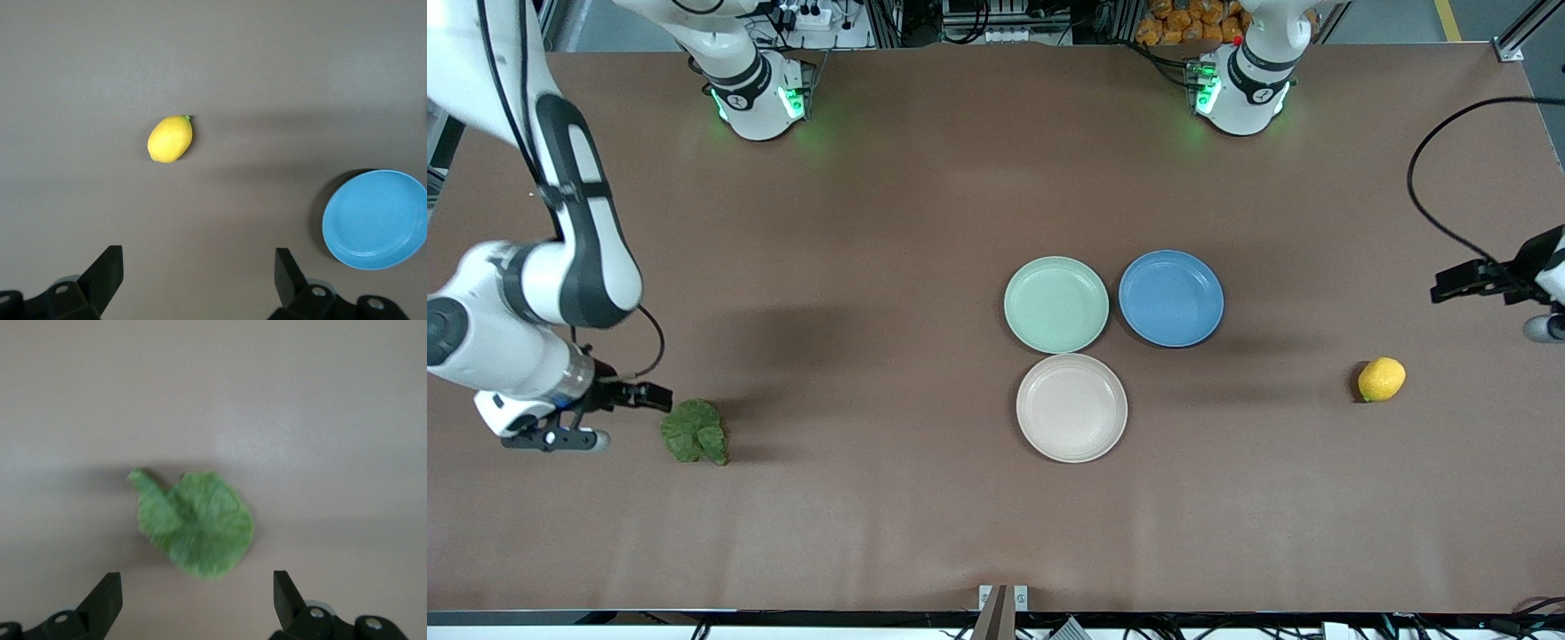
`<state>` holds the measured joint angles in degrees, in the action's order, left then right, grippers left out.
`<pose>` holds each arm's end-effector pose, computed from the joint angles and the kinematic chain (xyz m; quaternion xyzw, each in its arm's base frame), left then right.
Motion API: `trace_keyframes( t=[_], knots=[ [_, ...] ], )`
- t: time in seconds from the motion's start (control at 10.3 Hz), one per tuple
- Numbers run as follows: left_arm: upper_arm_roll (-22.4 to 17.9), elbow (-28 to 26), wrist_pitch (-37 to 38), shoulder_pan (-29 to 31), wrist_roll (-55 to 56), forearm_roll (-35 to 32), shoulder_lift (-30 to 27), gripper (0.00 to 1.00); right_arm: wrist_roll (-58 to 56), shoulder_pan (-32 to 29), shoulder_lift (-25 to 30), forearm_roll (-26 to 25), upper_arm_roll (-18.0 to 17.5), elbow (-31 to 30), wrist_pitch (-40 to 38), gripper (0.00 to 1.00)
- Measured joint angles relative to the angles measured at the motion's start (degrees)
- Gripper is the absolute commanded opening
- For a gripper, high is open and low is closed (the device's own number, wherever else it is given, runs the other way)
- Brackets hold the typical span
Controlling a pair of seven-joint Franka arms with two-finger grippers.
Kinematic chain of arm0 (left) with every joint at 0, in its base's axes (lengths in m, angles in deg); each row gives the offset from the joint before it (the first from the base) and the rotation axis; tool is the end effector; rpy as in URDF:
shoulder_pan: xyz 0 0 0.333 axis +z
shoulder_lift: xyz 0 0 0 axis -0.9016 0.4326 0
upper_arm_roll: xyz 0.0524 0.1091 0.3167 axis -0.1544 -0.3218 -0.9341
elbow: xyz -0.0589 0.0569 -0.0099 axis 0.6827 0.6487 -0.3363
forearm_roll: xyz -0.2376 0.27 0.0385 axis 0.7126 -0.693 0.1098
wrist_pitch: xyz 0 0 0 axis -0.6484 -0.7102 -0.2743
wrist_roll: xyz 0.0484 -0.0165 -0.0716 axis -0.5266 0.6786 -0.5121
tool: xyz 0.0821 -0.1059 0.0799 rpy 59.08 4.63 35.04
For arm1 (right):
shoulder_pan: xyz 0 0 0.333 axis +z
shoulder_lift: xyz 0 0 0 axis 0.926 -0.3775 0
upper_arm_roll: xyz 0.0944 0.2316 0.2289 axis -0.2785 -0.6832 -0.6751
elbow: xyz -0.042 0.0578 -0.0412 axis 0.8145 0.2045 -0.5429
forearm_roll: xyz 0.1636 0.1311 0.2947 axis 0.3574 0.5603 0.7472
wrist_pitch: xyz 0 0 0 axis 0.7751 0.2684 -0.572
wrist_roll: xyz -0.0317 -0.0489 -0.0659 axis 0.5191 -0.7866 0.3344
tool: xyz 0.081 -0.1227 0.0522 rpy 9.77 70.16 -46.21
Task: Place lemon and lettuce in plates
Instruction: 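Reach the right gripper to the lettuce while the left gripper reaches the lemon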
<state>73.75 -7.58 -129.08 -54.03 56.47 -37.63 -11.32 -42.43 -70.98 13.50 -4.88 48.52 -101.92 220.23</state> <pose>0.5732 0.0766 0.4717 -0.9993 0.0256 0.0283 0.0066 0.6865 -0.0502 0.2744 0.9992 -0.0205 0.0338 0.0090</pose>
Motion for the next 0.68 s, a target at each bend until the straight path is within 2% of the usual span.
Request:
trace_keyframes(
  t=[0.29,0.49,0.68],
  knots=[
    [0.0,-5.5,-8.8,1.3,-3.3,-3.8,2.9,1.0,1.0,-0.1,-10.3,1.5,-0.1,7.7,3.5,0.99],
    [0.0,-5.9,-14.3,1.8,-5.1,-4.3,7.0,1.0,1.3,0.4,-13.1,5.5,-0.5,9.4,6.2,0.97],
    [0.0,-6.1,-20.2,2.8,-8.2,-4.5,12.0,1.0,1.3,1.1,-14.5,6.0,-0.6,9.5,10.3,0.89]
  ],
)
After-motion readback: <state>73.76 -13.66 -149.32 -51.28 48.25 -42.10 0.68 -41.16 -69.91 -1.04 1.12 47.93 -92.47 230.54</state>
